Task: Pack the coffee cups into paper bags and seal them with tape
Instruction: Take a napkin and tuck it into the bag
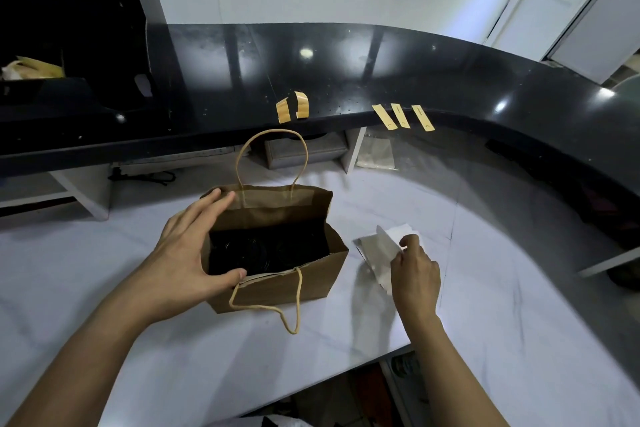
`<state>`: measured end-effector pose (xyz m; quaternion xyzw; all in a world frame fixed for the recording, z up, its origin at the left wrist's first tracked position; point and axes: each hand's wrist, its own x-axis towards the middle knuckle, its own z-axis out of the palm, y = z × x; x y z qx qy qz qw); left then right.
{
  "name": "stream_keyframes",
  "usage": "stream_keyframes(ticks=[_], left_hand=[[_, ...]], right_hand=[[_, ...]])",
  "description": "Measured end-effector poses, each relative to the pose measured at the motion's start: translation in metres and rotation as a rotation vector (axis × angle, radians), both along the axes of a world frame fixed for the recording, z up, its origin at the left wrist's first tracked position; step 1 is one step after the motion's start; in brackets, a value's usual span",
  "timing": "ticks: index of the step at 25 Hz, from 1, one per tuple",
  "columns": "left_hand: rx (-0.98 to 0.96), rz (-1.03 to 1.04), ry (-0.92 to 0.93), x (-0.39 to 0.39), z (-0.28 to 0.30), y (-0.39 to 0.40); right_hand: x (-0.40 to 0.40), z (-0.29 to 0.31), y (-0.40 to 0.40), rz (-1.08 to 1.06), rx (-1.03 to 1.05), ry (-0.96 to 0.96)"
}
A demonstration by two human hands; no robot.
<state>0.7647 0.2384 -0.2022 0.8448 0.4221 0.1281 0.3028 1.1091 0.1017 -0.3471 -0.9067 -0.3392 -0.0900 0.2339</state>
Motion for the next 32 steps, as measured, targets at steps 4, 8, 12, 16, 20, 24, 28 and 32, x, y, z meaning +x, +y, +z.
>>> stream_keyframes(ticks=[4, 8, 12, 16, 20, 24, 28, 32], left_hand=[[0.012, -0.003, -0.004, -0.001, -0.001, 0.0], [0.013, 0.0, -0.011, -0.001, -0.001, 0.0], [0.015, -0.001, -0.007, -0.003, -0.002, 0.0], [0.016, 0.0, -0.003, -0.003, -0.002, 0.001], [0.013, -0.001, 0.0, -0.003, -0.002, 0.001], [0.009, 0.002, -0.003, -0.003, -0.001, 0.0], [0.009, 0.005, 0.002, -0.003, 0.0, -0.001], [0.014, 0.005, -0.005, -0.004, 0.0, -0.001]], right_hand=[[-0.002, -0.007, -0.005, 0.162, -0.033, -0.129], [-0.008, -0.022, -0.006, 0.197, -0.29, -0.139], [-0.016, -0.031, -0.005, 0.192, -0.342, -0.126], [-0.011, -0.027, -0.001, 0.199, -0.326, -0.127], [-0.011, -0.024, 0.002, 0.156, -0.353, -0.079], [-0.011, -0.027, 0.002, 0.129, -0.352, -0.041], [-0.013, -0.027, 0.001, 0.177, -0.405, -0.059], [-0.016, -0.025, 0.006, 0.195, -0.339, -0.076]])
